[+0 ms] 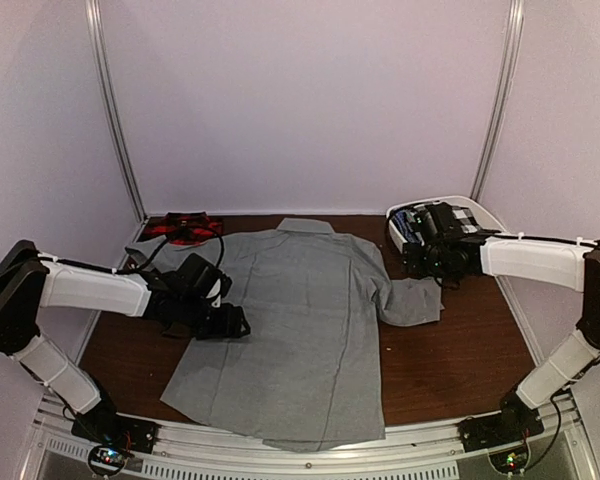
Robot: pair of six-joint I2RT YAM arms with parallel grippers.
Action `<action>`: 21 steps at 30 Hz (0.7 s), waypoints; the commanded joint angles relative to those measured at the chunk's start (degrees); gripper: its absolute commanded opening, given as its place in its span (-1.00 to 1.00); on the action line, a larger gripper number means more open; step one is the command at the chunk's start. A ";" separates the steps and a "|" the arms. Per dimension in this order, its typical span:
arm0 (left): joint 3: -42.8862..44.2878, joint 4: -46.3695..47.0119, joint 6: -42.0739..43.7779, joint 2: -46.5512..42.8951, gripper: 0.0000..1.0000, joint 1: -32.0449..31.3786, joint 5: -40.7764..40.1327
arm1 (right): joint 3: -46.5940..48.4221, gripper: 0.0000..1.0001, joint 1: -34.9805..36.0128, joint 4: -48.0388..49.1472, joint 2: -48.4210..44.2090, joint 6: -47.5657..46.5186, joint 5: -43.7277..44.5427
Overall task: Fold and stack the long sleeve shirts
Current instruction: Adjust the flattened shirt at the center of the board, then pick up the sleeve from the center of the board.
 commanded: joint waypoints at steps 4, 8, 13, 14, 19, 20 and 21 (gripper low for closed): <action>1.95 0.80 1.47 1.80 0.43 -0.07 0.77 | -14.83 0.48 -8.81 5.26 -9.47 6.13 -1.03; 2.33 1.15 1.55 2.50 0.43 -0.09 1.17 | -18.49 0.47 -11.95 9.73 -8.36 6.59 -5.67; 2.23 1.02 1.40 2.94 0.43 -0.03 1.06 | -19.90 0.41 -13.93 16.45 -3.05 7.14 -12.54; 2.09 1.00 1.33 2.99 0.43 -0.07 0.98 | -19.78 0.40 -13.96 17.08 -1.75 7.28 -13.08; 0.76 1.09 0.95 3.07 0.44 -0.01 0.14 | -20.12 0.29 -13.99 19.24 2.83 8.28 -14.21; 0.46 1.11 0.95 3.15 0.43 -0.01 -0.05 | -20.35 0.24 -14.03 19.70 3.17 8.35 -14.20; 0.19 0.91 0.96 3.17 0.43 0.02 -0.37 | -20.64 0.18 -14.05 19.95 3.18 8.55 -14.19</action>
